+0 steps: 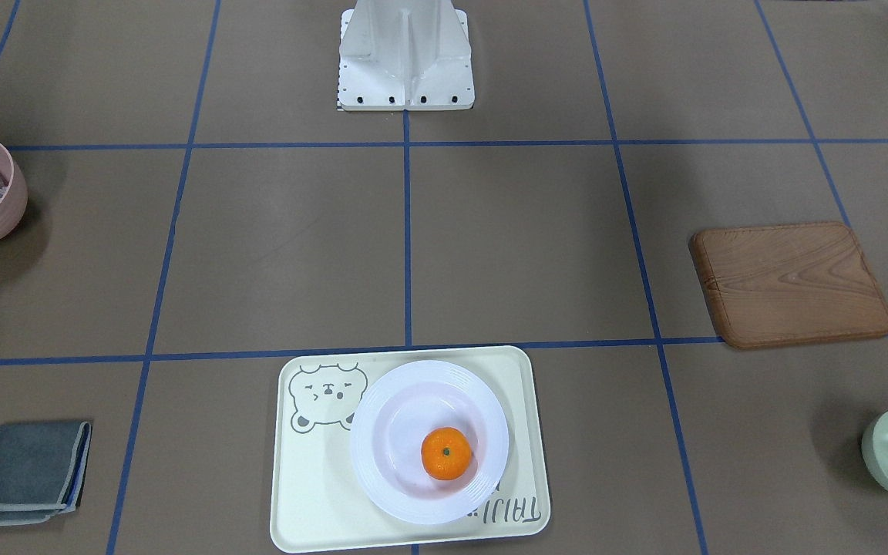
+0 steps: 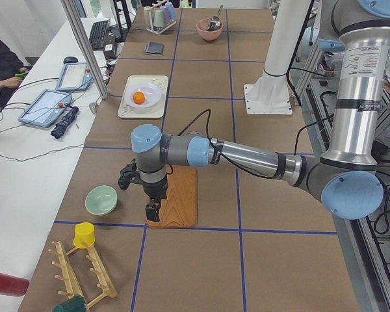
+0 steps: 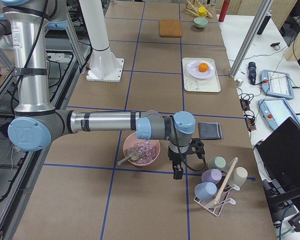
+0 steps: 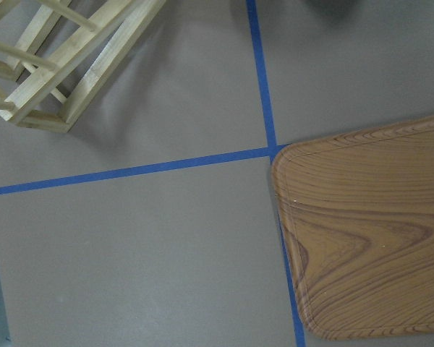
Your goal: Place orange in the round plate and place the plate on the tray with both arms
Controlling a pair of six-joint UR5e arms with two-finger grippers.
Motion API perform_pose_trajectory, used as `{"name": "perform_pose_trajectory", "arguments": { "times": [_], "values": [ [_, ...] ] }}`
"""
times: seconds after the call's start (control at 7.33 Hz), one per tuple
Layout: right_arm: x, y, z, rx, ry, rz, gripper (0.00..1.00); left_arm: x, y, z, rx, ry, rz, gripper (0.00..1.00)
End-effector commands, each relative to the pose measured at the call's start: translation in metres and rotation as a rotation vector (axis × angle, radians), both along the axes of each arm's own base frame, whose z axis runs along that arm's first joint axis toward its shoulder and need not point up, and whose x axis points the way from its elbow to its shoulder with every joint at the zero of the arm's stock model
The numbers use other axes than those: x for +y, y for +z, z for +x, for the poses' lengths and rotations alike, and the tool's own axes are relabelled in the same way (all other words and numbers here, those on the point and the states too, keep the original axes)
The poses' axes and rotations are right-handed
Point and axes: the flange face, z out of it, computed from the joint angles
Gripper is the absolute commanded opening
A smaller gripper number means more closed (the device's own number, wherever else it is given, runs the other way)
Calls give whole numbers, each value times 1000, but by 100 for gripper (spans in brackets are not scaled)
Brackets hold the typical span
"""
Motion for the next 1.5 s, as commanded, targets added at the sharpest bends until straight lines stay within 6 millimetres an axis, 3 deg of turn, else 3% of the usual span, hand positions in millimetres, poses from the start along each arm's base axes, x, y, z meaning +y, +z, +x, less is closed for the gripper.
{"name": "perform_pose_trajectory", "arguments": {
  "times": [0.0, 1.36],
  "values": [
    [5, -1, 8, -93, 57, -37, 100, 19, 28, -1, 149, -25, -55, 99],
    [9, 1, 10, -140, 78, -55, 100, 24, 35, 0, 155, -26, -65, 99]
  ]
}}
